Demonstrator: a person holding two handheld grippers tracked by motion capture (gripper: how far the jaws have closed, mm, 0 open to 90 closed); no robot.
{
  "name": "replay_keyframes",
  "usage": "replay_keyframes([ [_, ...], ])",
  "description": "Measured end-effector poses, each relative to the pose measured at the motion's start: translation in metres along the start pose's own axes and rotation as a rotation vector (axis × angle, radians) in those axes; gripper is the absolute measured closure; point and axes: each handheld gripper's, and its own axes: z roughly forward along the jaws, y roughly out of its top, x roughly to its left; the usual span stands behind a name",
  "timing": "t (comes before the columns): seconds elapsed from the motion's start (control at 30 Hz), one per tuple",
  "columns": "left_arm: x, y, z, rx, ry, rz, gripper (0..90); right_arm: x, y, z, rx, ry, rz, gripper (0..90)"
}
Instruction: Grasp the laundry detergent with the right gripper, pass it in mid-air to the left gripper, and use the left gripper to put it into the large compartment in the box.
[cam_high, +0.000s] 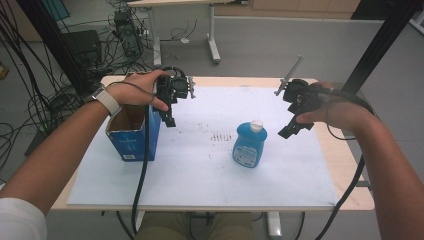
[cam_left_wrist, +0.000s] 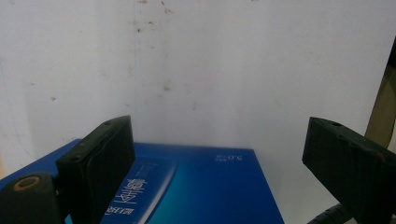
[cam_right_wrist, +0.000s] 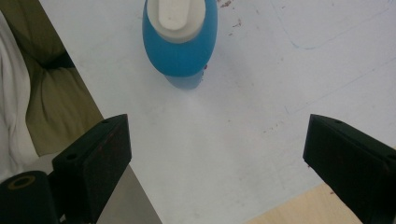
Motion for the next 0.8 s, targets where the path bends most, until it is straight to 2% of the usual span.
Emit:
replay_keyframes([
  [0.47, 0.0014, 0.002, 0.0027, -0.008, -0.001, 0.002, 9.6, -0.003, -0.0034, 0.0034, -0.006, -0.001, 0.023, 4.7],
  [0.8, -0.0003, 0.0005, 0.0024, -0.015, 0.004, -0.001, 9.6, -0.0015, -0.0053, 0.0034, -0.021, -0.006, 0.017, 6.0],
])
